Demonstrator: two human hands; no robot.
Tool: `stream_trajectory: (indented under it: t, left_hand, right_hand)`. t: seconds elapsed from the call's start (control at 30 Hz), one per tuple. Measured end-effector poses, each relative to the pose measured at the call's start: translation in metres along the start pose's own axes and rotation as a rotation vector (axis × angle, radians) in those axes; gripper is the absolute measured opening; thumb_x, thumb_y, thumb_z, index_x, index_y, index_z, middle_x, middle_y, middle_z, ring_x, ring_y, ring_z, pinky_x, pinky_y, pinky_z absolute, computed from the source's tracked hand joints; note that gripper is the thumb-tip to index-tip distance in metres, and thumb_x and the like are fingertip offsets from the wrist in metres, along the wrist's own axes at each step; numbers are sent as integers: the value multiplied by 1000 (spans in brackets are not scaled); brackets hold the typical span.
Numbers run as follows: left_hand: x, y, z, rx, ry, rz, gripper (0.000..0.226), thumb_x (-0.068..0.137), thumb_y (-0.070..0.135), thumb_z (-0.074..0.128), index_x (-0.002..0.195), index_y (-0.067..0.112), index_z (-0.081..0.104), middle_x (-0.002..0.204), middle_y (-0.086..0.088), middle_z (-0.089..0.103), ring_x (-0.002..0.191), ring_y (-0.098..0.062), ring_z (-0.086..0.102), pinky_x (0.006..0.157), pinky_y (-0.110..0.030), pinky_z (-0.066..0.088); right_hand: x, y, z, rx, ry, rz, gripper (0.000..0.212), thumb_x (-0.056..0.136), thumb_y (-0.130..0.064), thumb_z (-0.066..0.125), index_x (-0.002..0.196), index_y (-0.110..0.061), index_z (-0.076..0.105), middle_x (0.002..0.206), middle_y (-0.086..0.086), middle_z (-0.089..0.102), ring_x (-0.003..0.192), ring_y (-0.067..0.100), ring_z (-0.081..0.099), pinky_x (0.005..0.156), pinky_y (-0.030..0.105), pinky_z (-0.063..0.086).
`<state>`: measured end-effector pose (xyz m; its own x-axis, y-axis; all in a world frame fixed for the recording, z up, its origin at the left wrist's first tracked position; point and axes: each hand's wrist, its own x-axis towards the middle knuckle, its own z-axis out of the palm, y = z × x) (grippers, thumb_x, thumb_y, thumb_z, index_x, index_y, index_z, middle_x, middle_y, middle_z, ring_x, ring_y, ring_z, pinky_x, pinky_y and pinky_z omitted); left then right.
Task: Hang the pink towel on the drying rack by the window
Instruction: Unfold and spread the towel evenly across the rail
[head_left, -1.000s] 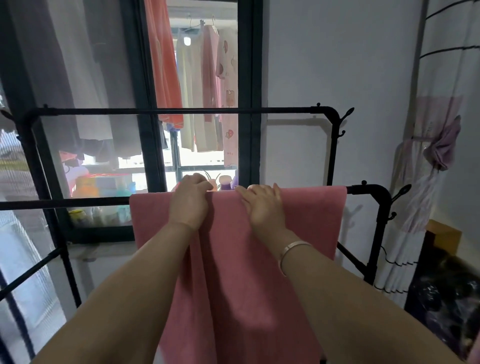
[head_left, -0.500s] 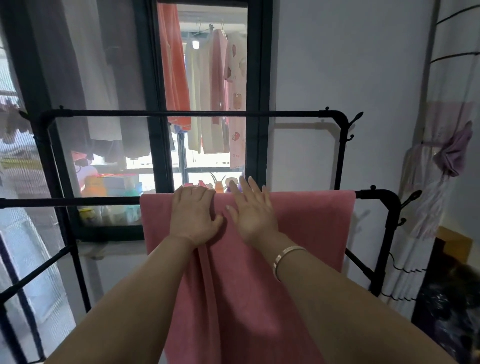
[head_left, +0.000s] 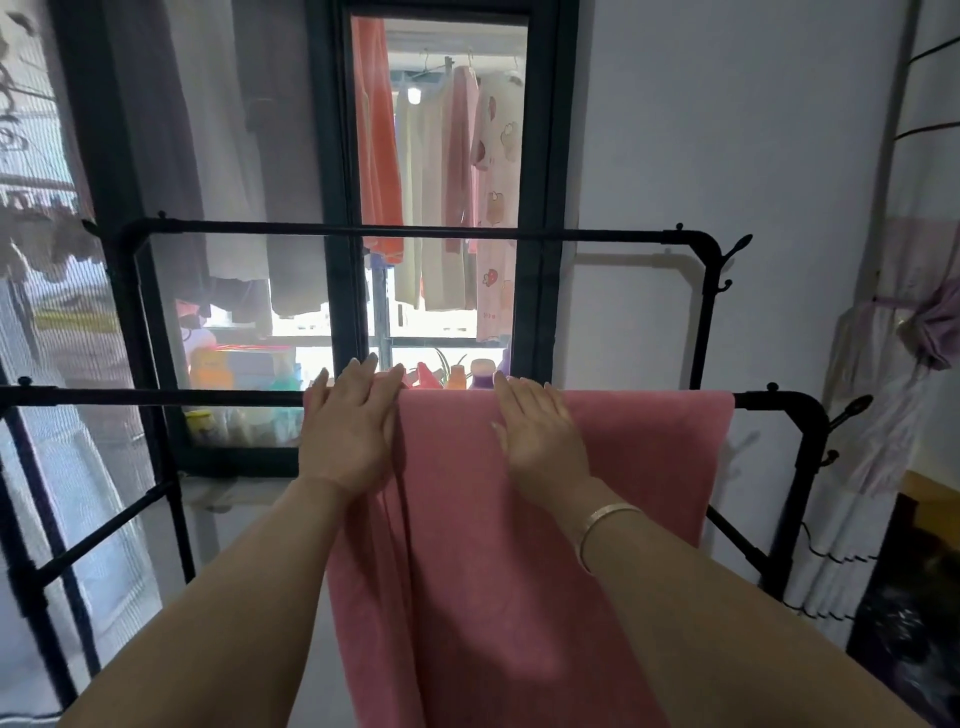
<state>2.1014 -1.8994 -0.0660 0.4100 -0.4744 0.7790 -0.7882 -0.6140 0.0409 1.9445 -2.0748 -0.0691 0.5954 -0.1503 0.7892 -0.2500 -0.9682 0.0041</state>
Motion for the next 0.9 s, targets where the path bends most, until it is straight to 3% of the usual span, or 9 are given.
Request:
stream_trajectory:
  t: [0.17,0.33,0.5,0.6,0.67,0.77,0.83,0.9]
  left_hand:
    - [-4,-3,1,-56,65,-83,33,99,40,32,128,36,45,131,-5,55,128,-25,43,113,-50,14]
    - [2,-15,-3,-45,-7,-25,36,96,48,28,123,33,47,109,1,63,107,-25,53,107,-45,26]
    - [3,-17,-3,-7,-35,69,39,95,42,33,126,24,49,108,-3,63,99,-28,54,95,-42,34]
    - [3,-26,-11,-74,-76,128,38,94,32,32,127,26,50,109,-3,64,97,-26,55,92,-40,37]
    - [6,-36,-21,-130,-86,144,41,86,28,33,122,32,52,108,0,63,93,-23,56,80,-36,41]
    - [6,-50,-32,-296,5,-47,36,78,33,29,102,40,56,101,7,57,87,-17,55,66,-30,39]
    - [7,-54,-30,-261,81,-105,33,86,29,33,101,33,61,109,0,60,99,-24,56,82,-37,43]
    - [8,-55,-25,-97,135,-92,27,93,27,45,110,16,64,135,-13,53,127,-30,44,112,-47,22]
  right_hand:
    - [1,2,-5,-69,-48,-22,52,91,-25,50,138,-4,44,127,12,58,116,30,51,111,46,32]
    - [14,-8,-3,-81,-143,54,53,95,-37,42,140,-11,37,138,8,48,128,25,39,117,42,18]
    - [36,-50,14,68,-206,-2,55,100,-35,33,150,-18,18,156,7,25,145,23,15,118,39,-2]
    - [32,-60,25,83,-196,-12,54,97,-34,38,147,-19,25,142,3,44,133,23,33,118,42,7]
    - [30,-57,28,58,-166,-12,51,96,-33,40,144,-18,33,133,1,50,125,22,39,117,42,15]
    - [31,-54,32,25,-136,12,47,93,-32,43,138,-18,41,127,1,53,120,23,44,113,42,20]
    - [32,-56,33,-8,-130,24,46,93,-33,44,136,-18,43,126,1,54,118,23,45,113,41,20]
    - [31,-59,35,-41,-120,26,46,92,-34,47,135,-16,44,126,3,55,118,24,46,113,42,20]
